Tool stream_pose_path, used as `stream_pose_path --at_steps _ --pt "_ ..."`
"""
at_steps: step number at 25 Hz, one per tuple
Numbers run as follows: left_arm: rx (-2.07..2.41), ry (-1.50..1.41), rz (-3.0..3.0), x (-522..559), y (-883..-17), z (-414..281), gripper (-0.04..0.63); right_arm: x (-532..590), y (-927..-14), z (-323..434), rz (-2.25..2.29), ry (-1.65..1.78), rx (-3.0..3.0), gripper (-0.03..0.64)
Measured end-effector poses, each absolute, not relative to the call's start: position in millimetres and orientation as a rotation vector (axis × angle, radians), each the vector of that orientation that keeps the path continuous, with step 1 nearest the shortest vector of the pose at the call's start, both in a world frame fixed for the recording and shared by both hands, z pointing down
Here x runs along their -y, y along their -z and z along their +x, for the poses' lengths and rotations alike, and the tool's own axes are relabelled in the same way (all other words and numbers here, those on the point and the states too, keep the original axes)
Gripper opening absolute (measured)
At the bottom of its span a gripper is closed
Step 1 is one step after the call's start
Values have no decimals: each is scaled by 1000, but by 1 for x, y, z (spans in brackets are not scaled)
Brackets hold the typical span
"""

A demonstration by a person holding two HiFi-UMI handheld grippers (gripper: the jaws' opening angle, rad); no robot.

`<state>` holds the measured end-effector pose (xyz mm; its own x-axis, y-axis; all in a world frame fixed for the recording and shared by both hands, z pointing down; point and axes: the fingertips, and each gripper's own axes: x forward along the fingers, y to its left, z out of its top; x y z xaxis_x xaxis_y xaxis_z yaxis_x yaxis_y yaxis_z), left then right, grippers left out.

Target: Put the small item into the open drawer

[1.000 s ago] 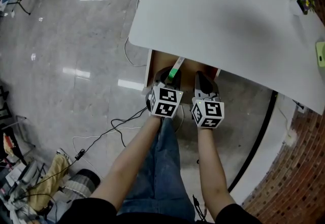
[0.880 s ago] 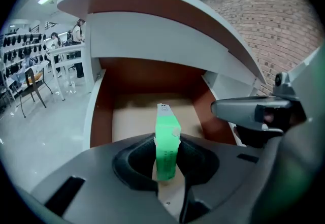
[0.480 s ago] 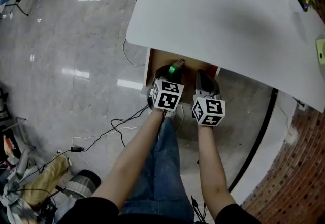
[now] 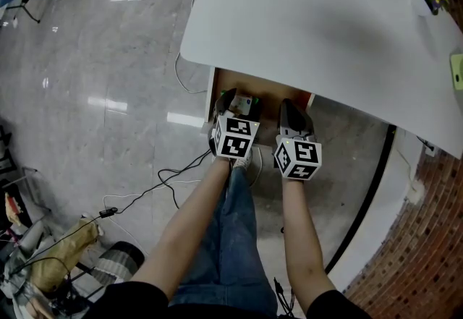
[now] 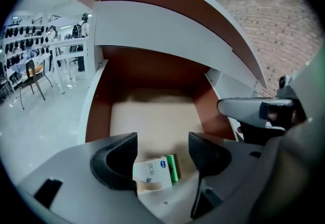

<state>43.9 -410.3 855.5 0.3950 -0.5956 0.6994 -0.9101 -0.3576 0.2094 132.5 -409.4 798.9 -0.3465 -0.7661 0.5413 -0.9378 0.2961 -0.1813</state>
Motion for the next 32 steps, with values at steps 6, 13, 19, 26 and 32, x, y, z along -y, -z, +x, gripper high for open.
stream_pose_path --at_steps 6,13,19,26,32 --pt "1307 -673 2086 415 -848 43 307 411 -797 132 1543 -679 2223 2" --pt "1345 -602 2174 411 -791 40 181 401 -763 133 1572 -682 2238 2" --pt "1404 -499 2240 398 -699 34 34 382 -694 143 1630 -696 2255 2" --pt "1460 -365 2419 399 -559 33 22 374 -574 170 1776 -623 2337 2" --pt "1534 -266 2503 395 -458 27 21 369 -465 189 1858 -450 2426 2"
